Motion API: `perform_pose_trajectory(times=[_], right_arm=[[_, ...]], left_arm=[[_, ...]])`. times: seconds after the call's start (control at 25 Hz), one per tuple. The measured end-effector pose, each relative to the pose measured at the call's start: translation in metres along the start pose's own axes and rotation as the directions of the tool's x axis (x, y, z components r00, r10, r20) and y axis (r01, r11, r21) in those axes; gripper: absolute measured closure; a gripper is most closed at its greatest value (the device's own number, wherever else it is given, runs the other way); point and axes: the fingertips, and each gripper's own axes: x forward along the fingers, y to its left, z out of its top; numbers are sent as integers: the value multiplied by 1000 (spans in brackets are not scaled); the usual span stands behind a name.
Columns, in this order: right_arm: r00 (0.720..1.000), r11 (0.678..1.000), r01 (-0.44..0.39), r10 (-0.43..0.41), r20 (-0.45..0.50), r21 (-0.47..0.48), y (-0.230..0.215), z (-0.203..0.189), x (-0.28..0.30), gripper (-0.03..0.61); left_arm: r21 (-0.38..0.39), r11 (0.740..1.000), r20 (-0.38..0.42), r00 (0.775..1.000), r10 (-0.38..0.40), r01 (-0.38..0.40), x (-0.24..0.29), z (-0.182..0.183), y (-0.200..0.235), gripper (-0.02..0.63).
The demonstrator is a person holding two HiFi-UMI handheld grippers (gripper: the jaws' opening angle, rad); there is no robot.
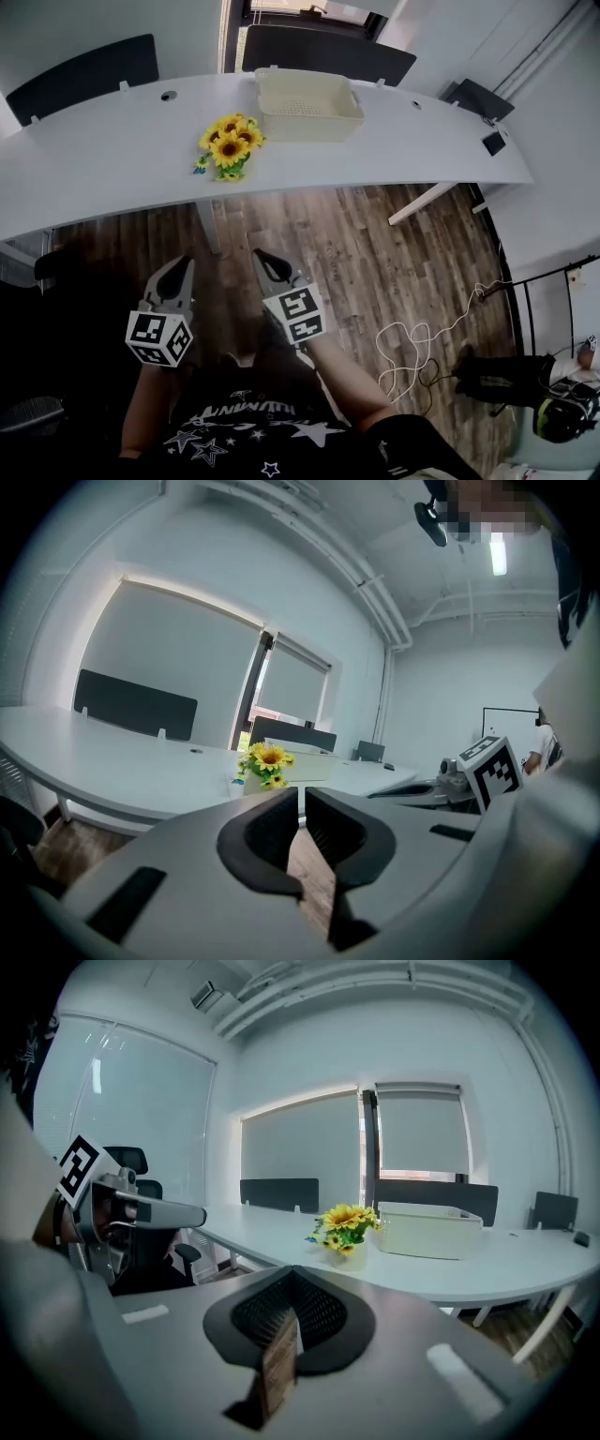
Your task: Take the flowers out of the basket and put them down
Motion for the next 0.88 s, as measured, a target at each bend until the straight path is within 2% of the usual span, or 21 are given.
perform_pose_trajectory(times=[0.32, 0.56, 0.88], right_arm=[[999, 999, 40, -40, -19, 10, 40, -16, -31, 577], [998, 998, 58, -58, 11, 13, 49, -14, -44, 577], [997, 996, 80, -81, 19, 44, 57, -30, -49, 577]], left_arm=[[-16, 999, -16, 999, -42, 42, -40, -22, 0, 584], [-16, 997, -12, 997, -77, 77, -55, -27, -5, 584], [-7, 995, -11, 995, -98, 98, -63, -40, -1, 584]])
